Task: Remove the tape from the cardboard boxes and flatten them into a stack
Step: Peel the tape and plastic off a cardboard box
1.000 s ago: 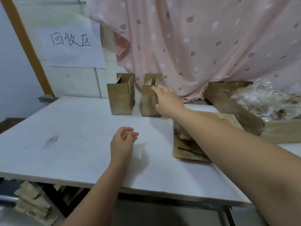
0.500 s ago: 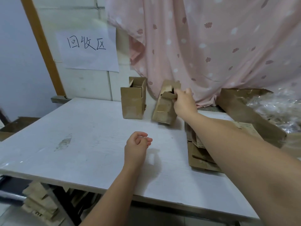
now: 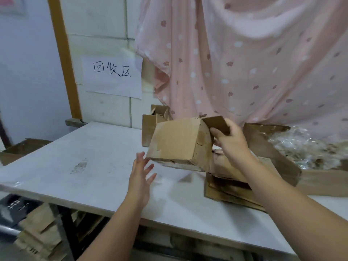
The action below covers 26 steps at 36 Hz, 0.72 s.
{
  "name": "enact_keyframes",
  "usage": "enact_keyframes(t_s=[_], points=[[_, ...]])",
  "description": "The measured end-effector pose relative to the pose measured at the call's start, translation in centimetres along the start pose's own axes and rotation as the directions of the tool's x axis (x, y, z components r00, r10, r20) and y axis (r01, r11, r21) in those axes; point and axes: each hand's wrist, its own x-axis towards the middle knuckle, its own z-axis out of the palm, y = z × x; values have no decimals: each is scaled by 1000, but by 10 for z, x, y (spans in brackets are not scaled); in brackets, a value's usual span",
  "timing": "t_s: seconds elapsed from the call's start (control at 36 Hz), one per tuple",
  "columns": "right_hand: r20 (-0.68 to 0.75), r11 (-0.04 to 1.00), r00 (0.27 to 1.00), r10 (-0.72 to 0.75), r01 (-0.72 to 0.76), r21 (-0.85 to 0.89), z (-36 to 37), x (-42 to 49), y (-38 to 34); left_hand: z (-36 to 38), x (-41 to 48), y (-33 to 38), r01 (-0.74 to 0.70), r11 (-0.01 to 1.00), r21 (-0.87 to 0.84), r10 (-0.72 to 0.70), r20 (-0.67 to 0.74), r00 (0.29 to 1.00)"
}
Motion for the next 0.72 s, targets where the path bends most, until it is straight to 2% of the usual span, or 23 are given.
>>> enact_keyframes(t_s=[0.08,0.19,0.31,0.39,0.44,0.53,0.61,0.67,0.72], points=[[100,972,993,63,-84,219,2,-12,-1,-10,-10,15,-35,999,-42,38,65,997],[140,951,987,79,-116,286,13,-27,-1,-17,-24,39,-101,992,70,91,135,987],[195,975,979,55,-95,200,29,-42,4,-27,-38,52,-209,953,221,170,183,968],[246,995,966,81,-92,36,40,-52,16,-34,-44,57,-346,836,425,266,238,934],[286,996,954,90,-77,-54,46,-60,21,-37,-48,59,-379,763,523,273,271,923],[328,993,941,84,-50,-111,53,-65,19,-40,-50,61,-361,760,540,245,276,929],[384,988,923,34,28,-154,59,-67,10,-41,-43,62,-281,816,505,247,136,959],[381,980,924,22,55,-191,64,-68,6,-42,-37,63,-267,790,552,241,120,963],[341,988,939,42,13,-156,67,-69,5,-40,-35,63,-280,749,601,243,143,959]])
